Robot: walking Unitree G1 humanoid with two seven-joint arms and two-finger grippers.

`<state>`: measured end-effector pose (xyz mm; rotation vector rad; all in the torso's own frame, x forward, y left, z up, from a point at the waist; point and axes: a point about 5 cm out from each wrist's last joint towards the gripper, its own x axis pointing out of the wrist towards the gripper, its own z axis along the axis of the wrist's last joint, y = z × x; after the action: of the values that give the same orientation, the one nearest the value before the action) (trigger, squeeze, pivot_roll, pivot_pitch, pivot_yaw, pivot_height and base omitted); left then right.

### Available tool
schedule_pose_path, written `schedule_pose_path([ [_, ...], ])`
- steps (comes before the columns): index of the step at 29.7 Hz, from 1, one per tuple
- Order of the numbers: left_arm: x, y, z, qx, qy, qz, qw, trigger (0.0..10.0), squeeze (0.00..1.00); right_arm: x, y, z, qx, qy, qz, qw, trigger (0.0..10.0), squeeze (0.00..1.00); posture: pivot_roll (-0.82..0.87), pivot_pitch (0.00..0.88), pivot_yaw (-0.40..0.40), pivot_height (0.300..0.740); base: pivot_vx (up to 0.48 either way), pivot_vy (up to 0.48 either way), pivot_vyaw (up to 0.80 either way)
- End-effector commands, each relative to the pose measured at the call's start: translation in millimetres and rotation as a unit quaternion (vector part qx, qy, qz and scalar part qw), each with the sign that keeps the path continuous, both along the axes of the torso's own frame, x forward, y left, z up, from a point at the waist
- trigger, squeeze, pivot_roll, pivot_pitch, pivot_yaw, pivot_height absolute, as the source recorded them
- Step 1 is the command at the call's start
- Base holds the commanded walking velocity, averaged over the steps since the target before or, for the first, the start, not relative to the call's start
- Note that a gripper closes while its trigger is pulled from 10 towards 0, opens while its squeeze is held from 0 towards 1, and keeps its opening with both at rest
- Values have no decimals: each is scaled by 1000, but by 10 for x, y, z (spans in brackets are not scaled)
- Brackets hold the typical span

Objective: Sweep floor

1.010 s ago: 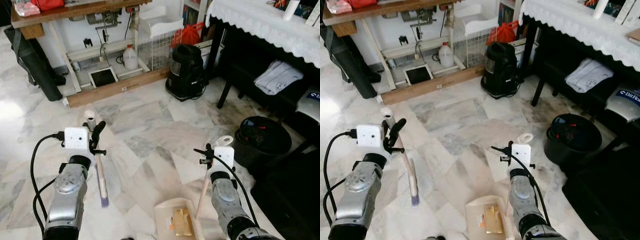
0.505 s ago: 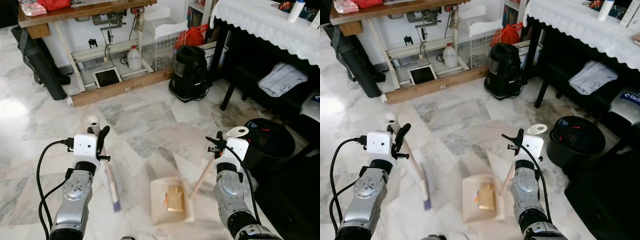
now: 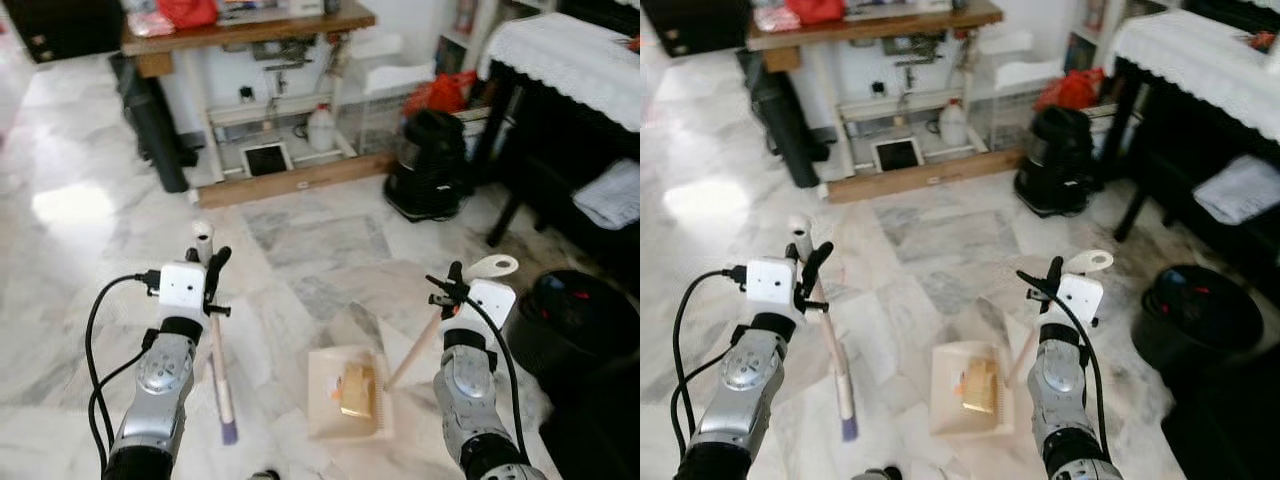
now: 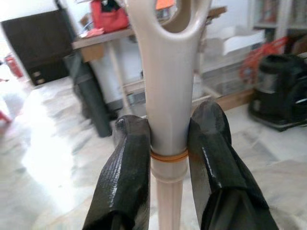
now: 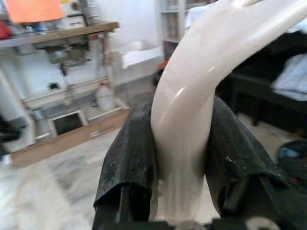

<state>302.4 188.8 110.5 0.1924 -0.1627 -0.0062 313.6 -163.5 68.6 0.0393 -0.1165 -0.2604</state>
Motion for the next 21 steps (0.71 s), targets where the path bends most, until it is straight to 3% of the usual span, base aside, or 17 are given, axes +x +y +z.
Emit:
schedule_pose_path([
  [1,4,-33,52,12,-18,-5,1000,10000,0,31,-18,102,6,-25,-6,1000,10000,0,105,0,30,740,0,0,681],
  [21,-57,17,28,6,-16,16,1000,10000,0,61,-28,223,2,-42,9,999,10000,0,97,0,2,740,0,0,776],
])
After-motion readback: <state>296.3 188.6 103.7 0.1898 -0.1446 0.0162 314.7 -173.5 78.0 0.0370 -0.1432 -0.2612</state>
